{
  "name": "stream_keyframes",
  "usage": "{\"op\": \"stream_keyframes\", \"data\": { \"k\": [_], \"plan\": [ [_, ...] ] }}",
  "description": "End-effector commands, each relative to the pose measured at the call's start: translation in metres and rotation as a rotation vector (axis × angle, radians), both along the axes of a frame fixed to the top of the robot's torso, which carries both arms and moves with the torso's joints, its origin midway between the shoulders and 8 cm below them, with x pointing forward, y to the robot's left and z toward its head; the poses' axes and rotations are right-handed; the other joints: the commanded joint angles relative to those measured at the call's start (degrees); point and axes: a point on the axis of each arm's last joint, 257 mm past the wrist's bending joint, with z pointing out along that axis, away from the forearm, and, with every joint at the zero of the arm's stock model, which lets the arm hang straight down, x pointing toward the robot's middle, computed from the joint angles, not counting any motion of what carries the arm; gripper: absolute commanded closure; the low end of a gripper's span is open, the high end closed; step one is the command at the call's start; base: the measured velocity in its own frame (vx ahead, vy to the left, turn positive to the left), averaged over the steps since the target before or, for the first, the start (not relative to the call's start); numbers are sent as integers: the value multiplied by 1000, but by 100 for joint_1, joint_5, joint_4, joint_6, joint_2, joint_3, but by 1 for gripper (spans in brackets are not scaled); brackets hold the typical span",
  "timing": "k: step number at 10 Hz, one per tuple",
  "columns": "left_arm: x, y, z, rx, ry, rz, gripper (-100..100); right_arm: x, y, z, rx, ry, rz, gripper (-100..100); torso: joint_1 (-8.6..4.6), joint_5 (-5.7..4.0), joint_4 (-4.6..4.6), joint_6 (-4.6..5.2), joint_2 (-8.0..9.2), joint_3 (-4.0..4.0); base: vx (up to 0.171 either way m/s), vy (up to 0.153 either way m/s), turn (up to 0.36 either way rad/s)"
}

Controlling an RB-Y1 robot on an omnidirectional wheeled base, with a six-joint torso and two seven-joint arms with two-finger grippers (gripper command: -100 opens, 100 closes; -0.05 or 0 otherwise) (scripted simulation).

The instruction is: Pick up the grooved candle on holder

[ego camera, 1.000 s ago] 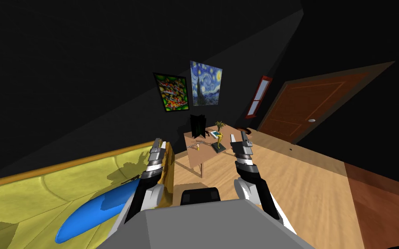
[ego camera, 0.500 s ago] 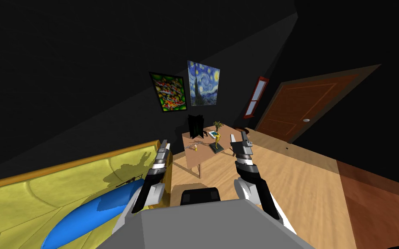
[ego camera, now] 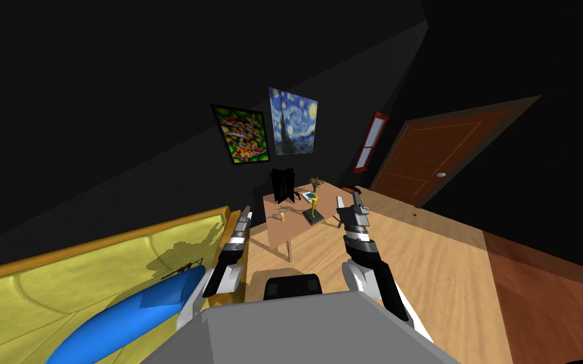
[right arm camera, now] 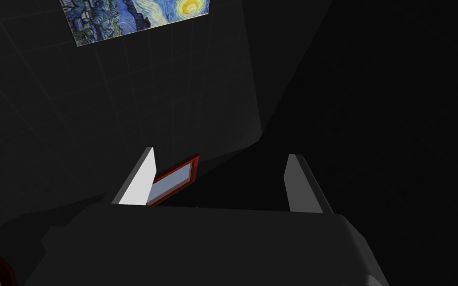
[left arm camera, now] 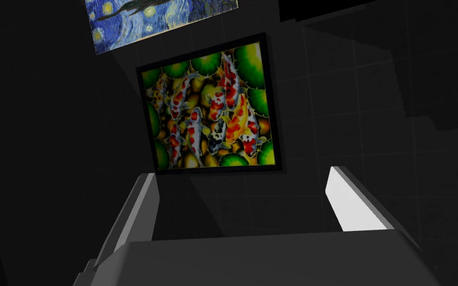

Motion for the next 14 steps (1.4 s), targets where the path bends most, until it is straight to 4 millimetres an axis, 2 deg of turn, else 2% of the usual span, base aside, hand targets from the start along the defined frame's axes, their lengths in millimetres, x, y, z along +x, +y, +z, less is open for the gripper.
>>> {"op": "stream_keyframes", "data": {
  "k": [1,9,10,11,14],
  "plan": [
    [9,-4,-15,17,29,-5,-100,0,0,0,0,0,0,0,0,0,0,0,0,0,12,-42,-43],
    [39,-9,-74,79,154,-18,-100,0,0,0,0,0,0,0,-5,-1,0,-1,2,1,15,-49,-31],
    [39,-6,-86,79,179,-15,-100,0,0,0,0,0,0,0,-7,-2,1,1,1,1,15,-45,-21],
    [39,-6,-86,79,179,-15,-100,0,0,0,0,0,0,0,-4,-1,0,-1,2,1,6,-20,8],
    [52,-8,-115,115,242,-20,-100,0,0,0,0,0,0,0,-2,-1,1,-1,3,2,12,-50,-38]
  ]
}}
